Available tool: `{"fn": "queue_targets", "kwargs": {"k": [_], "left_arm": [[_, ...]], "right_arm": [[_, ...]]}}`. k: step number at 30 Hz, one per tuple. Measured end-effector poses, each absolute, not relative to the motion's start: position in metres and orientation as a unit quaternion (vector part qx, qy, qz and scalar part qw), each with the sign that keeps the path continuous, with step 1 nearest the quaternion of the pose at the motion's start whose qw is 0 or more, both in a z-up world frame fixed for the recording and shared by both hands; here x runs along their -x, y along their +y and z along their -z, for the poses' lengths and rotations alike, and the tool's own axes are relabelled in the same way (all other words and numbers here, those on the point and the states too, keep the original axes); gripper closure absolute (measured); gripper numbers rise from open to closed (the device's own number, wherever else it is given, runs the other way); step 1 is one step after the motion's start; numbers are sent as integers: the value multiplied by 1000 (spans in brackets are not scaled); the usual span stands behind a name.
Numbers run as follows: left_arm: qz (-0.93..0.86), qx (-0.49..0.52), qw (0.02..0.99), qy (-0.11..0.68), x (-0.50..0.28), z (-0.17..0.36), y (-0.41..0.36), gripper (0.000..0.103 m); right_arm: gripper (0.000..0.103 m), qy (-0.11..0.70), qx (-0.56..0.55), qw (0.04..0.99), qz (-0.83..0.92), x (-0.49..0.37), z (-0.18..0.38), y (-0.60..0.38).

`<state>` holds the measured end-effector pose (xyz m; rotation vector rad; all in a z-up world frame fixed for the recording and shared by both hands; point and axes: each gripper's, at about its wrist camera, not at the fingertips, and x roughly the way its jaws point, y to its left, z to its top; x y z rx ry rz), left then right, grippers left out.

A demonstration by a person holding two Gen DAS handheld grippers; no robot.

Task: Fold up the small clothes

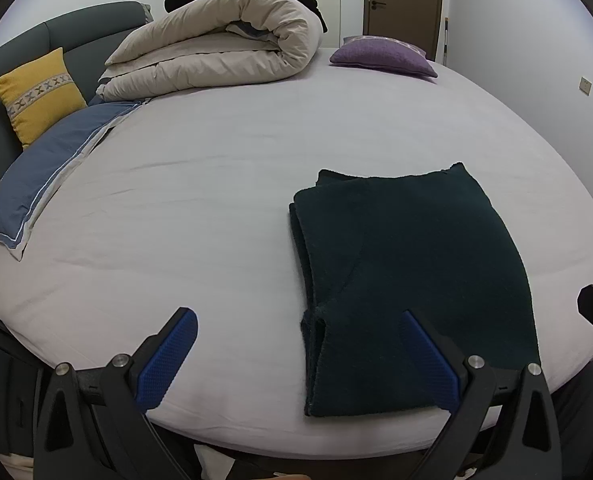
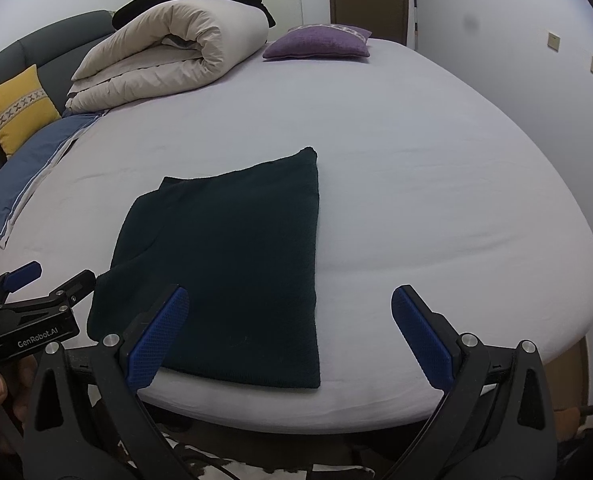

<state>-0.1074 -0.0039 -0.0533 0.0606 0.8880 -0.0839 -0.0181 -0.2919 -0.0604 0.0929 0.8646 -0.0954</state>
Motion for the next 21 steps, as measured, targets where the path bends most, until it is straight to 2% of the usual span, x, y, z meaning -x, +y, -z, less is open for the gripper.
{"fn": "queue_targets", "kwargs": {"k": [21], "left_arm": [[42, -28, 901, 431, 107, 54, -2, 0]], "right_arm": [[0, 421, -40, 905, 40, 17, 60, -299]]}}
